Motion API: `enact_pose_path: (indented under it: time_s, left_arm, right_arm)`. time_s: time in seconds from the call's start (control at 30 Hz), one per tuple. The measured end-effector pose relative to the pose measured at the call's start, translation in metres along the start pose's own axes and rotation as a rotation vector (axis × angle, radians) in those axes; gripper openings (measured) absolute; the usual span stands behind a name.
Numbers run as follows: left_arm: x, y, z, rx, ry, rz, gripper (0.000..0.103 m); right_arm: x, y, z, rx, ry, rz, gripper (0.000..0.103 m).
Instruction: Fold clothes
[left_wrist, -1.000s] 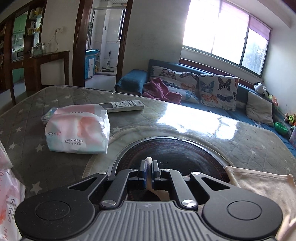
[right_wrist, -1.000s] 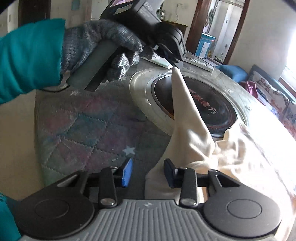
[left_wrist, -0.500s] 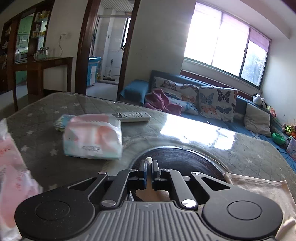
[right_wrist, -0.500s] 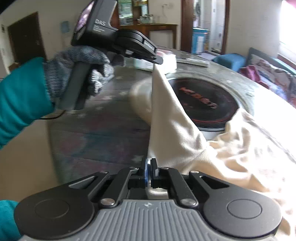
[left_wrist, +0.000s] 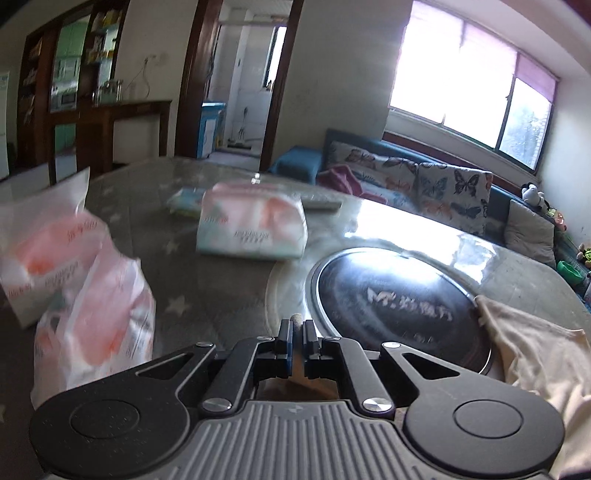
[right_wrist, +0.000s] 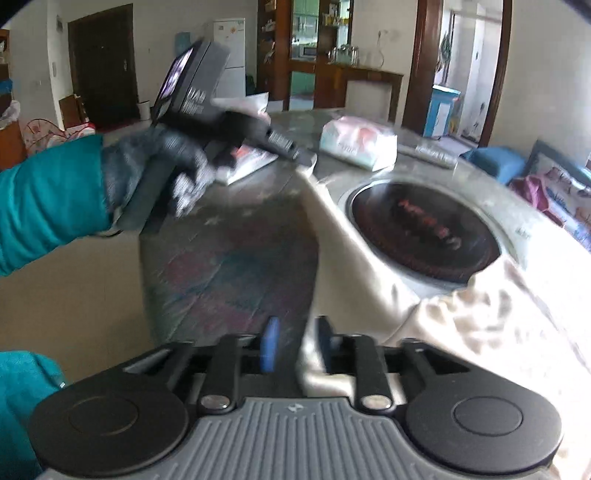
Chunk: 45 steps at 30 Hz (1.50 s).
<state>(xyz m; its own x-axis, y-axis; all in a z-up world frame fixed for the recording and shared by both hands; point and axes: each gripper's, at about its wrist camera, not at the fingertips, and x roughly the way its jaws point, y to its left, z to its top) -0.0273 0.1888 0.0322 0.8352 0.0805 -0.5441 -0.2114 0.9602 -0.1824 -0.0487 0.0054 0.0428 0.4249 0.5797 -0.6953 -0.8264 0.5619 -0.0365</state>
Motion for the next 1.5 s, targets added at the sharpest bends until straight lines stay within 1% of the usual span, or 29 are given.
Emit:
enact_pose_path:
  time_s: [0.1, 0.13, 0.17, 0.27, 0.37, 0.43, 0.5, 0.53, 0.6, 0.63, 0.67, 0.7, 0.77, 0.8, 0.87, 0.97, 1.0, 1.03, 1.1, 1.13, 1.2, 1.27, 1.33, 1.37, 1.43, 1.5]
  left_arm:
    - [0.003, 0.0, -0.004, 0.002, 0.01, 0.012, 0.007]
    - [0.004, 0.001, -0.004, 0.001, 0.014, 0.015, 0.008]
    - [0.005, 0.001, -0.004, -0.003, 0.02, 0.018, 0.01]
    - [0.009, 0.005, -0.004, -0.004, 0.035, 0.022, 0.011]
    - [0.014, 0.005, -0.002, 0.019, 0.061, 0.015, 0.012]
    - [0.014, 0.004, 0.0, 0.038, 0.058, 0.009, 0.013]
    - [0.014, 0.003, 0.001, 0.052, 0.055, 0.007, 0.02]
    - [0.014, 0.002, 0.002, 0.064, 0.06, -0.006, 0.021]
    - [0.013, -0.001, 0.003, 0.089, 0.069, -0.032, 0.032]
    - [0.014, -0.004, 0.002, 0.116, 0.076, -0.048, 0.034]
    - [0.015, -0.008, 0.002, 0.148, 0.083, -0.049, 0.036]
    - [0.017, -0.012, 0.001, 0.179, 0.092, -0.049, 0.036]
    - [0.026, -0.017, 0.0, 0.235, 0.135, -0.034, 0.035]
    - [0.03, -0.02, 0.0, 0.262, 0.154, -0.028, 0.033]
    - [0.036, -0.021, 0.002, 0.292, 0.158, -0.025, 0.027]
    - [0.045, -0.023, 0.007, 0.321, 0.169, -0.027, 0.023]
    - [0.048, -0.025, 0.007, 0.339, 0.163, -0.018, 0.02]
    - [0.051, -0.027, 0.008, 0.355, 0.155, -0.009, 0.019]
    - [0.057, -0.028, 0.011, 0.346, 0.121, 0.004, 0.02]
    - [0.06, -0.027, 0.013, 0.325, 0.101, 0.016, 0.021]
    - [0.064, -0.021, 0.018, 0.261, 0.093, 0.039, 0.024]
    - [0.069, -0.015, 0.023, 0.196, 0.085, 0.061, 0.024]
    - [0.069, -0.01, 0.025, 0.151, 0.081, 0.086, 0.031]
    - [0.065, -0.009, 0.026, 0.141, 0.075, 0.084, 0.037]
    - [0.056, -0.006, 0.026, 0.121, 0.062, 0.08, 0.038]
    - [0.045, -0.005, 0.025, 0.1, 0.059, 0.061, 0.045]
  right_arm:
    - [0.009, 0.0, 0.002, 0.009, 0.016, 0.011, 0.046]
    - [0.012, 0.0, 0.002, 0.013, 0.021, 0.015, 0.057]
    - [0.014, 0.0, 0.003, 0.016, 0.027, 0.018, 0.06]
    - [0.023, 0.0, 0.004, 0.025, 0.043, 0.029, 0.06]
    - [0.032, 0.0, 0.006, 0.035, 0.059, 0.04, 0.061]
    - [0.037, 0.0, 0.007, 0.041, 0.07, 0.048, 0.062]
    - [0.043, 0.0, 0.008, 0.047, 0.08, 0.055, 0.064]
    - [0.044, 0.0, 0.008, 0.051, 0.084, 0.063, 0.065]
    - [0.043, -0.001, 0.008, 0.056, 0.09, 0.086, 0.066]
    - [0.043, 0.0, 0.008, 0.051, 0.094, 0.098, 0.066]
    - [0.042, 0.0, 0.008, 0.042, 0.098, 0.106, 0.066]
    - [0.042, 0.002, 0.007, 0.033, 0.103, 0.111, 0.067]
    - [0.04, 0.003, 0.007, 0.023, 0.109, 0.118, 0.069]
    - [0.04, 0.003, 0.008, 0.023, 0.114, 0.124, 0.07]
    - [0.04, 0.005, 0.007, 0.027, 0.116, 0.133, 0.07]
    - [0.041, 0.003, 0.007, 0.044, 0.111, 0.142, 0.07]
    - [0.041, 0.003, 0.007, 0.048, 0.111, 0.146, 0.07]
    - [0.041, 0.002, 0.008, 0.052, 0.11, 0.149, 0.07]
    - [0.04, 0.001, 0.007, 0.055, 0.107, 0.153, 0.07]
    - [0.04, 0.001, 0.006, 0.054, 0.105, 0.154, 0.071]
    - [0.04, 0.001, 0.006, 0.052, 0.104, 0.156, 0.071]
    - [0.04, 0.001, 0.006, 0.048, 0.103, 0.157, 0.071]
    - [0.039, 0.001, 0.007, 0.044, 0.104, 0.158, 0.071]
    - [0.039, 0.0, 0.007, 0.05, 0.105, 0.16, 0.07]
    - [0.036, -0.003, 0.012, 0.062, 0.088, 0.16, 0.07]
    - [0.035, -0.007, 0.016, 0.073, 0.061, 0.142, 0.07]
